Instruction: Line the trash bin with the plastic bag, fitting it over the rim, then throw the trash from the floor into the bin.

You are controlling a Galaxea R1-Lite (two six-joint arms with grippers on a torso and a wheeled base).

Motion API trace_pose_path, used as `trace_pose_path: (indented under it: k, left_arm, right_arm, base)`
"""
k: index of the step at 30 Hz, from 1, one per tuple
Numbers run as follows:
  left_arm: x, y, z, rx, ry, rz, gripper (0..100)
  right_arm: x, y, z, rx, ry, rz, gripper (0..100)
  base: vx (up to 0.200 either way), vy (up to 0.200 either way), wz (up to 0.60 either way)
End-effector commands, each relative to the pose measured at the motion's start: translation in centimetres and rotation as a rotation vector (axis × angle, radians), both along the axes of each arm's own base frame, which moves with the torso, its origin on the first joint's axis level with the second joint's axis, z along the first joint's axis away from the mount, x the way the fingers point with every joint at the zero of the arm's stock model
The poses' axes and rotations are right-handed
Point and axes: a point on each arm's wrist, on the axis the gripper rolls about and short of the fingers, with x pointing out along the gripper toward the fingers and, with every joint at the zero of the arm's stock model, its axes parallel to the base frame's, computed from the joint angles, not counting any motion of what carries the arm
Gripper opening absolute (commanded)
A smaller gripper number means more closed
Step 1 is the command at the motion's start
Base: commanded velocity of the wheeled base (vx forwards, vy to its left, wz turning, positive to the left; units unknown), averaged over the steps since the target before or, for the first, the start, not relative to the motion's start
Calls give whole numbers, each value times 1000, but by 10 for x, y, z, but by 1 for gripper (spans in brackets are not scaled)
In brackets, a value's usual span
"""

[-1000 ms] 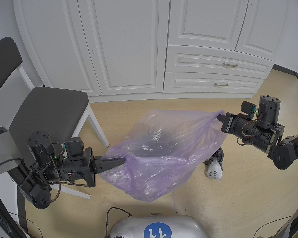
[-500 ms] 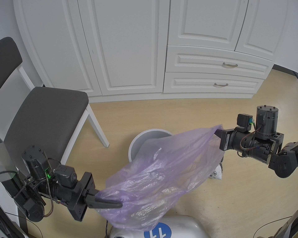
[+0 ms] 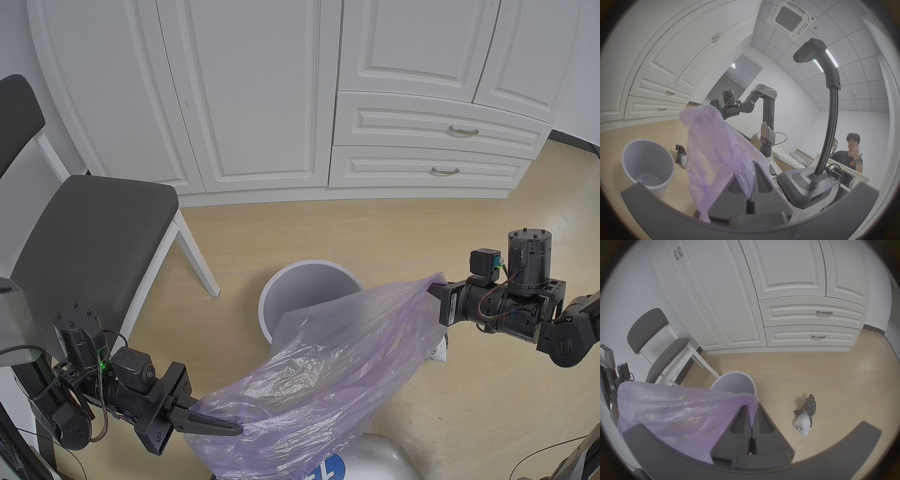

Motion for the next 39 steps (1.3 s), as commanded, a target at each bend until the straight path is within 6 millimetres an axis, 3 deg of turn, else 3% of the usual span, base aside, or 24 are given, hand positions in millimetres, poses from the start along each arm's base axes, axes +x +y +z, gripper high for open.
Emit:
trace_pose_path:
  k: [1,22,26,39]
  left_arm:
    - [3,-2,-1,0,1,-1,0]
    - [24,-5,-6,8,14,51,0]
    - [30,-14,-1,20,24,148,0]
    - [37,-49,47,-100,177,493,0]
  right_arm:
    - [-2,3,-2,-3,5,12,0]
    - [-15,10,0,-54,-26,23,0]
    - [-17,10,5,-45,-42,21,0]
    - [-23,7,23,-87,-132,-102,0]
  base:
    - [0,0,0]
    - [0,0,0]
    - [0,0,0]
    - [0,0,0]
